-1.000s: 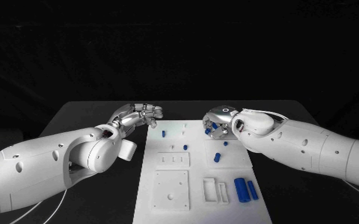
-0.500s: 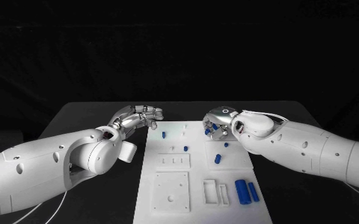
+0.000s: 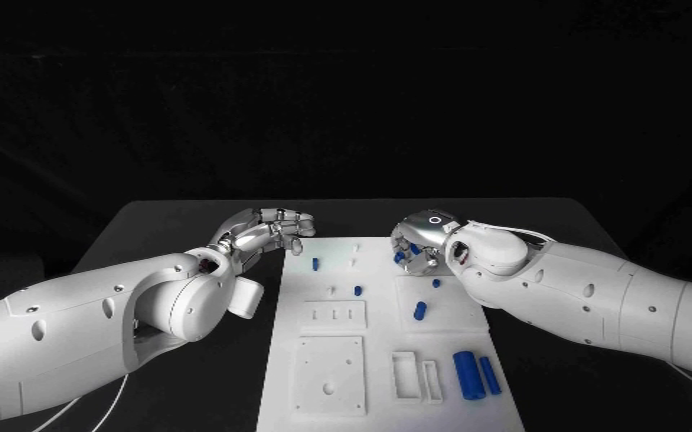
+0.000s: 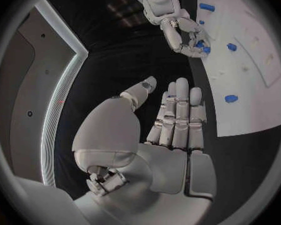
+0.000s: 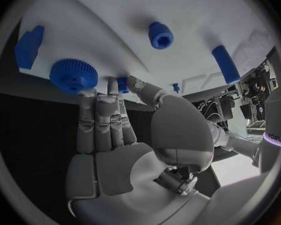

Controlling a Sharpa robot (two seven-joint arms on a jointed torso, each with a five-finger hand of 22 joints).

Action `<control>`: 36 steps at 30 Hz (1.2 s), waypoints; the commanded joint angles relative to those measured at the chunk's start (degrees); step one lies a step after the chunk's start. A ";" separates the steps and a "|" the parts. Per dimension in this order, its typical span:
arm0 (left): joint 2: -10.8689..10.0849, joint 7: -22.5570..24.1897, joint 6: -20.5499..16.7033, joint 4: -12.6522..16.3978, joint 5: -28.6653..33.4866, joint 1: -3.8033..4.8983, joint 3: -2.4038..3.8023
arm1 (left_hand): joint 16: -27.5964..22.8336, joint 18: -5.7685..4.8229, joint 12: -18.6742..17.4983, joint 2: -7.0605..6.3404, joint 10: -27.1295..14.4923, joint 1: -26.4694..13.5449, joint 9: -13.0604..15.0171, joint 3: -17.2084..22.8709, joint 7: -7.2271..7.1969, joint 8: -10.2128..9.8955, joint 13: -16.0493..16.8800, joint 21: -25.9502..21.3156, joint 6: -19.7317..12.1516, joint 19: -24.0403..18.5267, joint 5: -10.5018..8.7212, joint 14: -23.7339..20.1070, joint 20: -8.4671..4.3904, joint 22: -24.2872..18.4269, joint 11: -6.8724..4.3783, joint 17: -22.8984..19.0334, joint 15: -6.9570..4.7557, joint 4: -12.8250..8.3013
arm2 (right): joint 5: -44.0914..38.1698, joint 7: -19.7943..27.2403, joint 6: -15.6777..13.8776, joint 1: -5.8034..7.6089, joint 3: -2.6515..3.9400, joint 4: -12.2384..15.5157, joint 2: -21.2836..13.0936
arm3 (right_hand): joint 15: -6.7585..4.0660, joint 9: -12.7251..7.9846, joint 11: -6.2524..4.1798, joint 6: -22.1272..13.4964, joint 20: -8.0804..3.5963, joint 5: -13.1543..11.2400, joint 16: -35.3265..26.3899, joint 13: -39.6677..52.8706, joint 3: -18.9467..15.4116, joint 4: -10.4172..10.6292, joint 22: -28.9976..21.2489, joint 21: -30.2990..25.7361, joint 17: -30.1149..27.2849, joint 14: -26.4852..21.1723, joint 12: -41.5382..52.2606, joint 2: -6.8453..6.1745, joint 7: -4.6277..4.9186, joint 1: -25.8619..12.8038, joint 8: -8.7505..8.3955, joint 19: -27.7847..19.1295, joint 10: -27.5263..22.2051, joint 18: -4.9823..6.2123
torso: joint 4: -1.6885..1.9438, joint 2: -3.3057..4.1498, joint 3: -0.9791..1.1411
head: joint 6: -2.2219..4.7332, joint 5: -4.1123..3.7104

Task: Assemble the parts on the task board

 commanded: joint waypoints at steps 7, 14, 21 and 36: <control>0.16 0.07 0.37 -0.01 -0.19 0.09 0.05 | 0.26 0.69 -0.33 0.06 0.18 -0.75 0.08 0.20 0.20 -0.45 0.09 0.46 -0.17 -0.31 -0.10 -0.36 -0.67 -0.12 0.03 -0.14 -0.13 -0.52 | -6.54 -4.79 -5.45 -0.06 0.59 1.44 0.24 | -1.12 0.92 0.07 0.91 -2.10 0.20 0.28 0.69 2.00 0.30 0.90 0.58 -0.26 -0.69 0.08 -1.94 -0.49 0.98 0.45 1.42 0.26 2.60 | -0.10 0.05 0.00 | 0.69 0.37; 0.18 0.06 0.29 -0.06 -0.18 0.09 0.04 | 0.28 0.70 -0.35 0.05 0.16 -0.82 0.10 0.27 0.22 -0.48 0.10 0.50 -0.21 -0.32 -0.11 -0.37 -0.67 -0.15 0.04 -0.16 -0.13 -0.64 | -11.64 -6.83 -8.15 -0.08 0.65 2.30 1.55 | -1.16 1.00 0.03 1.21 -2.18 0.20 0.42 1.15 2.79 1.05 0.88 0.83 -0.37 -0.62 -0.04 -3.02 -0.60 1.52 0.56 1.55 0.42 2.60 | 0.04 0.19 -0.03 | 1.40 0.34; 0.32 0.07 0.20 -0.19 -0.16 0.09 0.04 | 0.30 0.70 -0.37 0.04 0.14 -0.91 0.12 0.32 0.24 -0.49 0.10 0.54 -0.24 -0.33 -0.13 -0.39 -0.66 -0.18 0.05 -0.19 -0.12 -0.74 | -14.95 -8.18 -9.41 -0.10 0.66 2.45 3.12 | -1.21 1.06 -0.02 1.50 -2.24 0.20 0.57 1.48 3.09 1.69 0.87 1.04 -0.42 -0.56 -0.11 -3.87 -0.72 1.87 0.65 1.66 0.58 2.60 | 0.14 0.25 -0.01 | 1.94 0.45; 0.65 0.14 0.08 -0.36 -0.16 0.08 0.04 | 0.33 0.71 -0.38 0.08 0.15 -1.05 0.18 0.49 0.24 -0.50 0.12 0.63 -0.24 -0.37 -0.12 -0.43 -0.64 -0.24 0.05 -0.25 -0.10 -0.95 | -18.87 -9.18 -9.87 -0.15 0.66 0.50 6.53 | -1.24 1.09 -0.06 1.74 -2.27 0.20 0.73 1.77 3.32 2.28 0.88 1.23 -0.45 -0.50 -0.19 -4.42 -0.83 2.19 0.73 1.73 0.72 2.60 | 0.17 0.38 -0.06 | 3.00 1.01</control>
